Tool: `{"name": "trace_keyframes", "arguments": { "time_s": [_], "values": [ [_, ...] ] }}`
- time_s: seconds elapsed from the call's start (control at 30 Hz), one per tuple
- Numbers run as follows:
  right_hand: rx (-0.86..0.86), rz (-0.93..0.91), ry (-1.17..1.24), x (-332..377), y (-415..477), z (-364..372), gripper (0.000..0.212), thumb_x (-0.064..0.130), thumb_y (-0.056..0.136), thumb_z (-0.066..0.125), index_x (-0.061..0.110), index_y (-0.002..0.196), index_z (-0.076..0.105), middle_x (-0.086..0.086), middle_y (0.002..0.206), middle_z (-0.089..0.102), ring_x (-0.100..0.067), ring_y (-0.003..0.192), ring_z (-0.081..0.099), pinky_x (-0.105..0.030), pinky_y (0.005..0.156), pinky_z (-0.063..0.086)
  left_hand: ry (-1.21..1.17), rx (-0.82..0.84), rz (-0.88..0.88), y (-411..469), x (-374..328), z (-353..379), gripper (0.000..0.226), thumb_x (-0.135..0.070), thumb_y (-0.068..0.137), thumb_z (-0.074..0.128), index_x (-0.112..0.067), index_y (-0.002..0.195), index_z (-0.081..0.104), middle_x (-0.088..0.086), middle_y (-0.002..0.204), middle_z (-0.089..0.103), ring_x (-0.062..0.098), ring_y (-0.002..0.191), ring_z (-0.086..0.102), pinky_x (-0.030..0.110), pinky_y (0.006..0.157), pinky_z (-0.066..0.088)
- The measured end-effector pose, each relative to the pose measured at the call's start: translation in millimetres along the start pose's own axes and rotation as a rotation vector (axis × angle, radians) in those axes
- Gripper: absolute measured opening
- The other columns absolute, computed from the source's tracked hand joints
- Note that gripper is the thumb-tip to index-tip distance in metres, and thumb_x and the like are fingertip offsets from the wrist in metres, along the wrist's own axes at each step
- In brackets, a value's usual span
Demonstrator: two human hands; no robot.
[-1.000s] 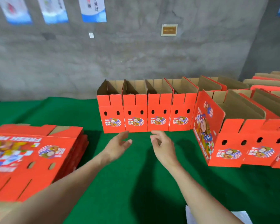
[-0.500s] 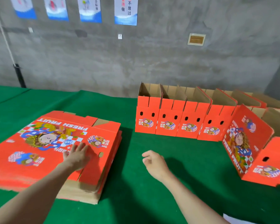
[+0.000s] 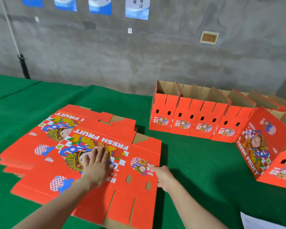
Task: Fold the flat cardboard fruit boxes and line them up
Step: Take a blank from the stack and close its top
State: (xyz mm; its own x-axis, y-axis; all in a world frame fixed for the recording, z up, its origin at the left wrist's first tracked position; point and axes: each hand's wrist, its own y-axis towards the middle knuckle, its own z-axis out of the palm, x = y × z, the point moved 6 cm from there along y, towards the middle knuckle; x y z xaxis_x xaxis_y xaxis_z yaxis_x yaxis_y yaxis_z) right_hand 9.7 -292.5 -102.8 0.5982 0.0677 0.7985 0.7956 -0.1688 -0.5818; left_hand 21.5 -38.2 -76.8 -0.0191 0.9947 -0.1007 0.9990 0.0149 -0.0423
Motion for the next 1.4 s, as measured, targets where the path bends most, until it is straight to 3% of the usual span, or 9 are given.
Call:
{"name": "trace_keyframes", "arguments": {
  "time_s": [0.17,0.3,0.47,0.63,0.83,0.93,1.07,1.27,1.4],
  "values": [
    [-0.292,-0.040,0.217,8.4,-6.0,-12.9,0.022,0.018,0.095,0.052,0.001,0.082,0.057,-0.008,0.073,0.055,-0.018,0.063,0.047,-0.026,0.056,0.033,-0.108,-0.194,0.027,-5.7,0.4,-14.2,0.063,-0.054,0.096,0.033,-0.022,0.150,0.023,0.003,0.160,0.007,0.025,0.147,0.003,0.047,0.116,0.008],
    [-0.428,-0.299,0.189,48.7,-24.3,-49.8,0.024,0.014,0.095,0.051,-0.002,0.080,0.062,-0.011,0.072,0.055,-0.018,0.065,0.045,-0.028,0.059,0.034,-0.311,-0.423,-0.082,6.2,14.6,-65.7,0.056,-0.043,0.089,0.058,-0.011,0.134,0.049,0.016,0.149,0.033,0.035,0.138,0.027,0.049,0.111,0.025],
    [-0.485,-0.568,0.290,71.8,-57.2,-133.1,0.025,0.009,0.096,0.050,-0.015,0.091,0.057,-0.009,0.081,0.050,-0.017,0.077,0.042,-0.029,0.061,0.032,-0.616,-0.529,-0.176,21.5,40.7,-120.9,0.059,-0.032,0.086,0.067,0.004,0.128,0.045,0.027,0.127,0.051,0.043,0.117,0.048,0.051,0.099,0.038],
    [-0.487,-0.641,0.342,57.5,-80.8,-202.6,0.020,0.012,0.096,0.052,-0.004,0.095,0.064,-0.011,0.088,0.056,-0.020,0.085,0.049,-0.034,0.080,0.038,-1.385,-0.329,0.074,14.3,-0.8,-151.2,0.008,-0.012,0.084,0.068,-0.012,0.091,0.066,0.004,0.075,0.071,0.007,0.056,0.064,0.021,0.052,0.053],
    [-0.570,-0.683,0.107,51.8,-111.0,-234.6,0.028,0.006,0.095,0.053,0.006,0.124,0.053,-0.014,0.120,0.060,-0.030,0.118,0.053,-0.044,0.105,0.038,-1.712,-0.059,0.337,-14.3,-61.5,-153.1,0.025,-0.008,0.074,0.063,-0.016,0.098,0.063,0.007,0.080,0.073,0.018,0.064,0.069,0.031,0.055,0.057],
    [-0.858,-0.920,-0.334,79.3,-149.9,-235.7,0.051,0.007,0.090,0.062,0.001,0.137,0.044,-0.016,0.139,0.045,-0.030,0.133,0.037,-0.039,0.112,0.023,-1.690,-0.084,0.426,-30.1,-80.4,-149.9,0.026,-0.007,0.074,0.063,-0.021,0.096,0.068,0.006,0.084,0.073,0.018,0.068,0.069,0.029,0.058,0.057],
    [-0.603,-1.119,-0.559,115.3,-174.6,-203.1,0.042,0.012,0.089,0.063,0.008,0.129,0.052,-0.004,0.119,0.055,-0.016,0.087,0.056,-0.025,0.085,0.040,-1.723,-0.140,0.449,-48.3,-94.8,-151.6,0.024,-0.007,0.075,0.061,-0.022,0.091,0.070,0.003,0.079,0.073,0.014,0.065,0.069,0.026,0.056,0.056],
    [-0.351,-0.929,-0.488,144.3,-176.0,-200.0,0.039,0.019,0.086,0.069,0.014,0.118,0.049,0.000,0.093,0.060,-0.015,0.056,0.058,-0.020,0.055,0.043,-1.748,-0.180,0.477,-66.5,-103.7,-156.3,0.024,-0.008,0.075,0.061,-0.021,0.092,0.071,0.005,0.083,0.074,0.017,0.070,0.070,0.030,0.061,0.058],
    [-0.243,-0.821,-0.584,149.6,-169.7,-202.6,0.020,0.021,0.083,0.073,0.015,0.085,0.054,0.005,0.053,0.060,-0.005,0.035,0.049,-0.015,0.038,0.035,-1.729,-0.215,0.474,-71.4,-109.9,-156.4,0.027,-0.012,0.077,0.062,-0.021,0.101,0.071,0.007,0.091,0.073,0.019,0.077,0.070,0.031,0.063,0.058]
  ]
}}
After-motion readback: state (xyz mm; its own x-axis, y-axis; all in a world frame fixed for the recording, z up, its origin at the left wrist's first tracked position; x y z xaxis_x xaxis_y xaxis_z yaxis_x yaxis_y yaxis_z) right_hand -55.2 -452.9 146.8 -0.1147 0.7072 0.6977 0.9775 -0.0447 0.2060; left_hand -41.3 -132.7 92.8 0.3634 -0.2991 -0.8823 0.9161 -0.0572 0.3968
